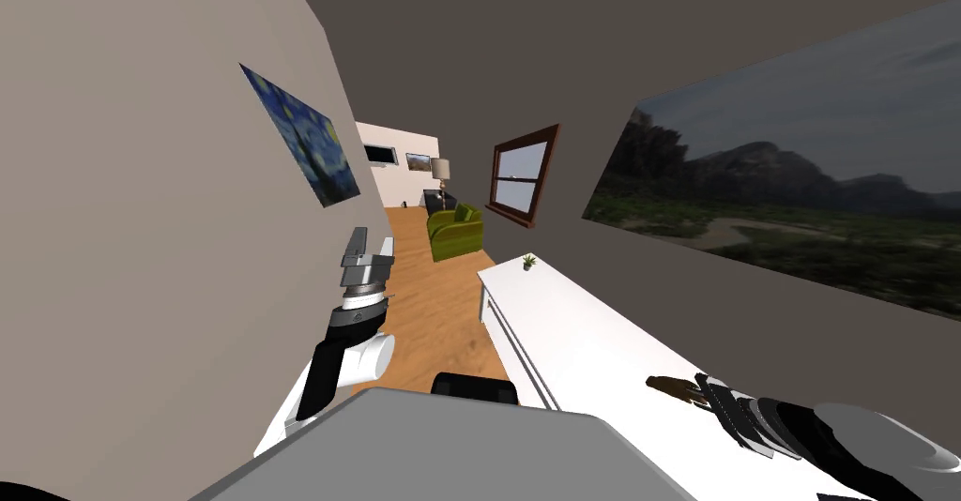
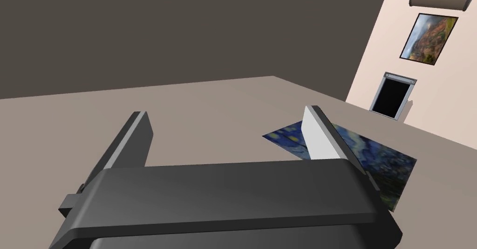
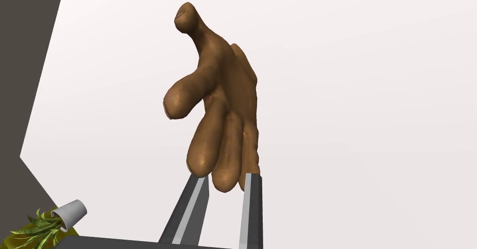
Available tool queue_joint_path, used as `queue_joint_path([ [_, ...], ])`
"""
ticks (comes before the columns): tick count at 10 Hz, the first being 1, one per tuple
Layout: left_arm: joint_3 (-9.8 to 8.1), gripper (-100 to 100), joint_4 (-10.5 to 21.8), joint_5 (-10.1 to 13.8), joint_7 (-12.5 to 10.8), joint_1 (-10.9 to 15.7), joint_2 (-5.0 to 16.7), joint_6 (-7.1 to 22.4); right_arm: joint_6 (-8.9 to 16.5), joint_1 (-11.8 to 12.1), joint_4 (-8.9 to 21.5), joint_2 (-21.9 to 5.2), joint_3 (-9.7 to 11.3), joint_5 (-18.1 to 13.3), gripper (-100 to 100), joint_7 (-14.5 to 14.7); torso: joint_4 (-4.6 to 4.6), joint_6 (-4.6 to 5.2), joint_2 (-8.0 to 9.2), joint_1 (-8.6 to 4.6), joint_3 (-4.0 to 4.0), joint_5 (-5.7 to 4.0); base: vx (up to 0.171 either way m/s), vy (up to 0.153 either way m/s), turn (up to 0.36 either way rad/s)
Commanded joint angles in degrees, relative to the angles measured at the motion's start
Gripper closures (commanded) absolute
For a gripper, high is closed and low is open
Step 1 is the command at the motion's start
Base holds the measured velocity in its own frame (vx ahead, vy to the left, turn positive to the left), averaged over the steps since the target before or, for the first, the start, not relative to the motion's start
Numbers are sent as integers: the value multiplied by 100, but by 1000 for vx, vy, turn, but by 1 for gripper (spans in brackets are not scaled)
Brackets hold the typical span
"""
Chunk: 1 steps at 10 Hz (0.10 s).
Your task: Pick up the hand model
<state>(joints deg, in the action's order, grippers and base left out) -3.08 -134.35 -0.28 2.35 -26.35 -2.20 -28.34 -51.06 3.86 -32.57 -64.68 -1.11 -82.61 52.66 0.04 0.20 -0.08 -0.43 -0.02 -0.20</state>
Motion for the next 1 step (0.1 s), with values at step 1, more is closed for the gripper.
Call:
queue_joint_path([
  [1, 0, 0, 0, 0, 0, 0, 0, 0, 0, 0, 0, 0, 0, 0, 0, 0, 0, 0, 0, 0, 0, 0, 0, 0, 0],
])
